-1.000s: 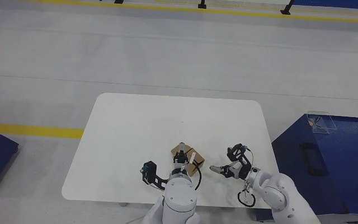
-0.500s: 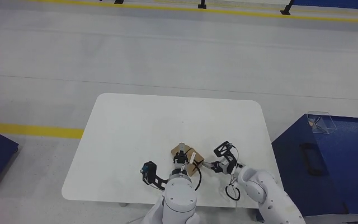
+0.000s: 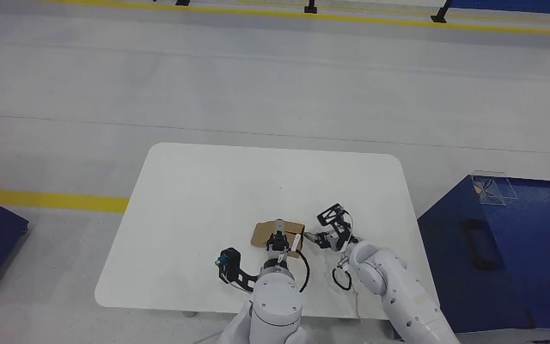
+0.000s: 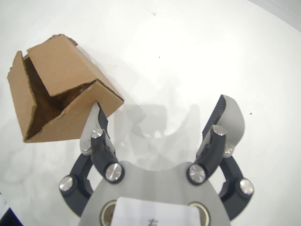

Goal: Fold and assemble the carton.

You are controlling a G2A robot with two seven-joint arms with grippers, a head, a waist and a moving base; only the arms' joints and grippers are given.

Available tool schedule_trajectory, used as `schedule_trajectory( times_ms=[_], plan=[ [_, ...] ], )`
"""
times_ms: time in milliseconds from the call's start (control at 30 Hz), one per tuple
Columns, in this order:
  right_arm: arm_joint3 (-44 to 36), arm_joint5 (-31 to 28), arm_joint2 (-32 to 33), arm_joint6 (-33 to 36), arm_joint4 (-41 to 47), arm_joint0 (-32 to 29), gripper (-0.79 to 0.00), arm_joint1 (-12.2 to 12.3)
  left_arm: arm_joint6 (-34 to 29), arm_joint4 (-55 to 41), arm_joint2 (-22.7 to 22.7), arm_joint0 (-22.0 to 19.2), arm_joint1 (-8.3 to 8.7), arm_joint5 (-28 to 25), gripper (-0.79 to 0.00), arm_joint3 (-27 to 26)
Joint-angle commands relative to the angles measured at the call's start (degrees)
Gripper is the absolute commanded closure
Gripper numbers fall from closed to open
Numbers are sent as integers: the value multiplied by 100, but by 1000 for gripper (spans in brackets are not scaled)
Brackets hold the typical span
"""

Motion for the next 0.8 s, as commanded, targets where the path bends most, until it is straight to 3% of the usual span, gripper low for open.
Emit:
schedule_trajectory(
  times_ms=[0, 333, 567, 767],
  plan=[
    [102, 24, -29, -42, -11, 74, -785, -19, 0, 0, 0, 0, 0, 0, -785, 0],
    [361, -78, -132, -117, 321, 396, -785, -130, 0, 0, 0, 0, 0, 0, -785, 0],
    [273, 163, 493, -286, 1221, 289, -785, -97, 0, 0, 0, 0, 0, 0, -785, 0],
    [231, 168, 551, -286, 1280, 270, -785, -89, 0, 0, 0, 0, 0, 0, -785, 0]
  ],
)
